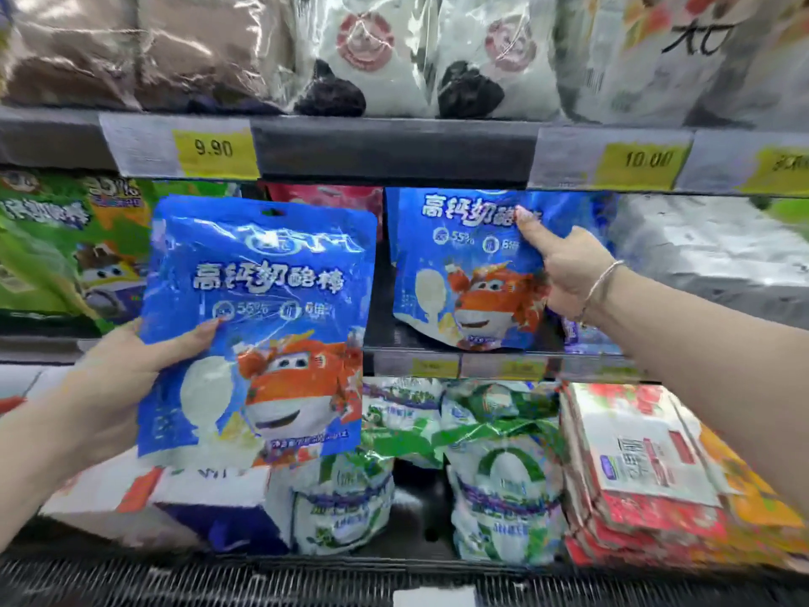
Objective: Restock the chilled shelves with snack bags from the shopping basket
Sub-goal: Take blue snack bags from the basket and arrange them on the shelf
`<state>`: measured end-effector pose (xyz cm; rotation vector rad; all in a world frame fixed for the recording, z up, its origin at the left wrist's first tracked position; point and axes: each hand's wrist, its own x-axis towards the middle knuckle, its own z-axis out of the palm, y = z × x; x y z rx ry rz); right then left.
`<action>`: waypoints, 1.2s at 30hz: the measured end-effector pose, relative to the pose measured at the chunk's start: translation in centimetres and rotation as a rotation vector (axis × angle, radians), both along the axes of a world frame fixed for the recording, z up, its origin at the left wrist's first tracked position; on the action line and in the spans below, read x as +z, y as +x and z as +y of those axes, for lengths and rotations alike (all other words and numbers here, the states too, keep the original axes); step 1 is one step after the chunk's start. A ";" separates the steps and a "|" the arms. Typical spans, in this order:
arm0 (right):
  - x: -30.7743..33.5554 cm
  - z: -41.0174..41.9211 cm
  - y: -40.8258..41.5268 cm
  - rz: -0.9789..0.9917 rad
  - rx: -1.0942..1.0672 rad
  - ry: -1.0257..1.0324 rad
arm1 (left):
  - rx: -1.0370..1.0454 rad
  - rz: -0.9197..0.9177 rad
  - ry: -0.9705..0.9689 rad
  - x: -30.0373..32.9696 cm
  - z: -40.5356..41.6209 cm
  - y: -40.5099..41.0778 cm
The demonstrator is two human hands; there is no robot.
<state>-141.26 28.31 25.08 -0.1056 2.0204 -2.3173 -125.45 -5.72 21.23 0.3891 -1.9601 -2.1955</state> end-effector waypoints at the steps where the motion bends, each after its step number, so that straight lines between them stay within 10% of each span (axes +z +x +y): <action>1: -0.2 -0.2 -0.7 0.003 -0.005 -0.013 | -0.022 0.003 0.004 0.0 0.3 -0.5; 11: -0.1 -1.6 -5.2 0.095 -0.171 -0.018 | -0.045 0.032 0.042 1.8 4.7 -5.0; 20: -3.3 1.6 -3.5 0.000 0.194 0.346 | -0.124 0.071 0.153 0.8 5.2 -7.0; 36: -3.8 1.8 -4.5 0.232 -0.057 0.471 | -0.347 0.177 0.223 1.1 14.1 -11.9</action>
